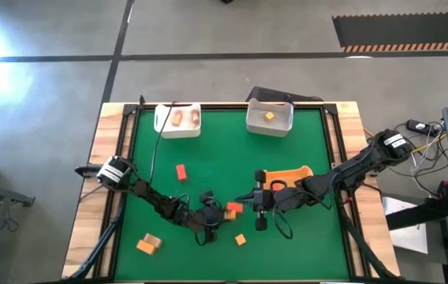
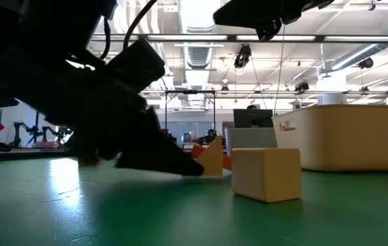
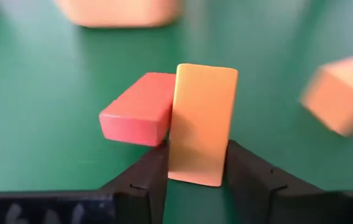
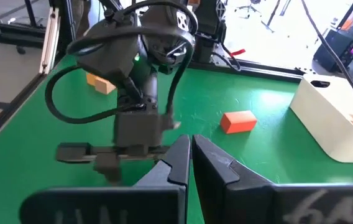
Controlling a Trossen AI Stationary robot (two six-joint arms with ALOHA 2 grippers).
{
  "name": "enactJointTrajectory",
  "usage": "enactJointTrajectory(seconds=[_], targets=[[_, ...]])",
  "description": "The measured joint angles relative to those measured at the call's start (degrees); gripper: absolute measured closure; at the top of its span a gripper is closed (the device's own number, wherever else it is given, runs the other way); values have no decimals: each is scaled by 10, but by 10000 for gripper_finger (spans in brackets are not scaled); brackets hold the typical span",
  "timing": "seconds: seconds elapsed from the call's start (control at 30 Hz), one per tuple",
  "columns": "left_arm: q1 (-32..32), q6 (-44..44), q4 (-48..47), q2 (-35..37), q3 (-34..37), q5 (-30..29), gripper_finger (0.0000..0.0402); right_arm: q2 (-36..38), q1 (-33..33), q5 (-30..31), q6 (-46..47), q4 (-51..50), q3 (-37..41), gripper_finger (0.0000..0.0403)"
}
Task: Sort & place blocks by color
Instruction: Put the yellow block into the gray bin
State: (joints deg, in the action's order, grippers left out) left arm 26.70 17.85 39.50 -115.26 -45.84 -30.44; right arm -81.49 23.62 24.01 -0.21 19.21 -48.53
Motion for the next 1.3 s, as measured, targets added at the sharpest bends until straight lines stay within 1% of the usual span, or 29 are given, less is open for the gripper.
enactJointTrajectory(seconds=[0.07, 0.1, 0.27, 0.37, 0.43, 0.53, 0.67, 0.77, 0.97, 1.07, 1.2, 1.3], targets=[[-3, 11, 2, 0, 1, -40, 292, 4, 0, 0, 2, -18, 0, 394], [-5, 11, 2, 0, 1, -47, 293, 6, 0, 0, 7, -26, 0, 394], [-11, 0, 5, 0, 1, -58, 273, 26, 1, 0, 59, -91, 0, 394], [-12, -33, 4, 8, 0, -59, 274, 35, 9, 0, 92, -123, 0, 394], [-11, -42, 6, 27, 2, -60, 280, 41, 16, 0, 101, -137, 0, 394], [-14, -79, 6, 68, 7, -61, 286, 46, 24, 0, 97, -136, 0, 394], [-16, -156, 6, 142, 17, -61, 286, 59, 32, 0, 66, -121, 0, 394], [-16, -198, 9, 200, 27, -60, 286, 66, 36, 0, 36, -88, 0, 394], [-14, -210, 6, 303, 70, -59, 286, 69, 39, 0, -22, -21, 0, 394], [-13, -207, 5, 335, 90, -59, 286, 69, 36, 2, -24, -2, 0, 394], [-13, -198, 5, 358, 109, -58, 286, 69, 31, 5, -13, -4, 0, 393], [-13, -198, 6, 359, 114, -57, 286, 68, 31, 7, -3, -4, 0, 383]])
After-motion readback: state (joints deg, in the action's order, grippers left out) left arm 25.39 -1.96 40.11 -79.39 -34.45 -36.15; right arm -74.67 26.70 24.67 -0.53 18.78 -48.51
